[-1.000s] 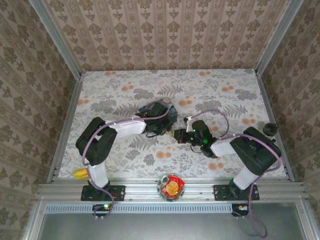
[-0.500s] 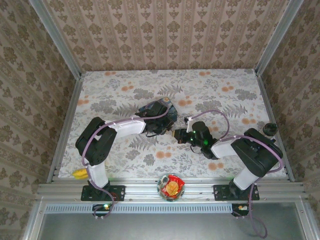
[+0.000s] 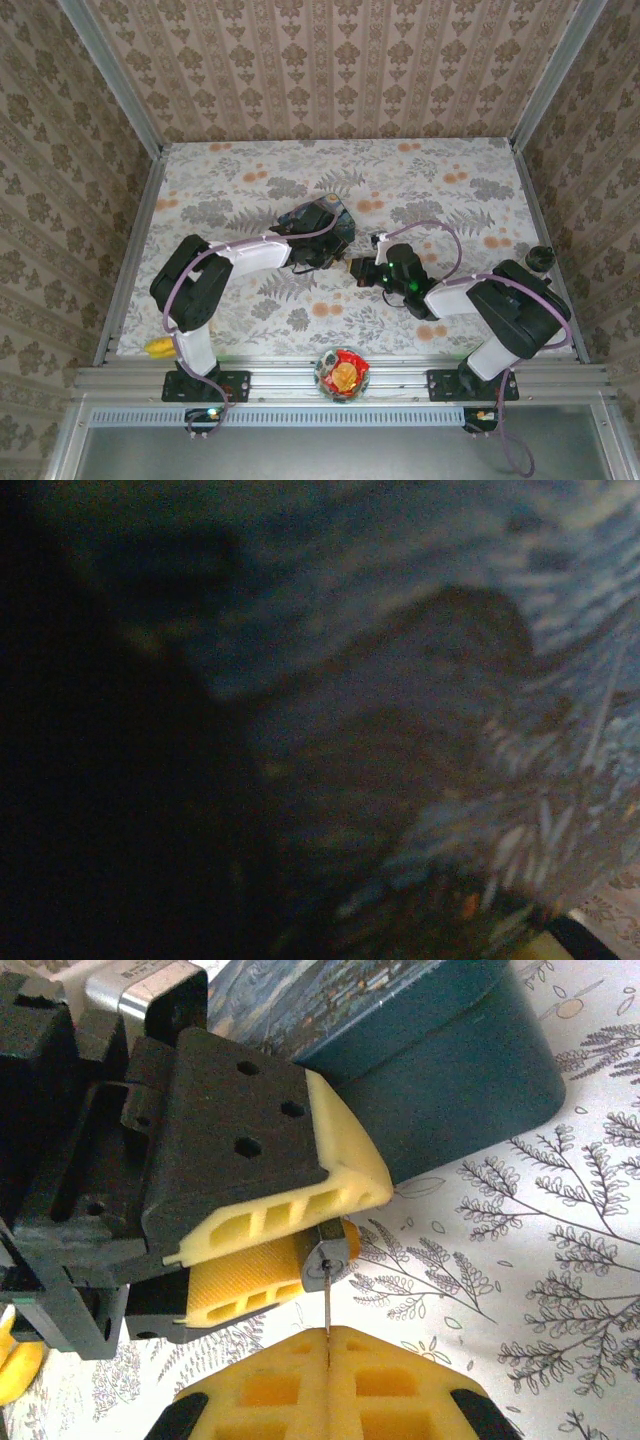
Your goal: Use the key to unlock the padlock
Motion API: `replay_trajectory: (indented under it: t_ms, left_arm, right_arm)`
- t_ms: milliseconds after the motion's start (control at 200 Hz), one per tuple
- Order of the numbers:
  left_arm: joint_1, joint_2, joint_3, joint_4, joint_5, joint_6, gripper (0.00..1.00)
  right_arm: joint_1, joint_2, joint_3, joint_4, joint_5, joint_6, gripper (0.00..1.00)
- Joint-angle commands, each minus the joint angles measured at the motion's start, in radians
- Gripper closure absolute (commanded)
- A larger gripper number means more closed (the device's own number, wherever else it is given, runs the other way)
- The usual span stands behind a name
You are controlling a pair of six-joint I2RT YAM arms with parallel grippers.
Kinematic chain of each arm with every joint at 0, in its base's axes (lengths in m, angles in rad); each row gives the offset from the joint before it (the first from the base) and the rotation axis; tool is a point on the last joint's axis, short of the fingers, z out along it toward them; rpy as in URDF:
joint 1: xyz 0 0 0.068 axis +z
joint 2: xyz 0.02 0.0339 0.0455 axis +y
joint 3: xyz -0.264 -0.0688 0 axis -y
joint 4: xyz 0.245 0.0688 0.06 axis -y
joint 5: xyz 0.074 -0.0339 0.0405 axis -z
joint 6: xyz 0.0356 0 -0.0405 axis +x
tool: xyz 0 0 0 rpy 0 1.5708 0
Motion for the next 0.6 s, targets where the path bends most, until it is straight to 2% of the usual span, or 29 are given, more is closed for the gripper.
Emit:
replay_trajectory:
  t_ms: [0,595]
  left_arm:
    - [0.007,-0.007,-0.034,-0.052,0.103,-0.117,0.9]
    - [0.01,0.003,-0.032,-0.043,0.111,-0.125,0.9]
  right_arm:
    - [0.0,-0.021,-0.022,0.019,0.025,-0.028,1.0]
    - [0.0,-0.047,-0.023,0.032,0.03,-0.033,1.0]
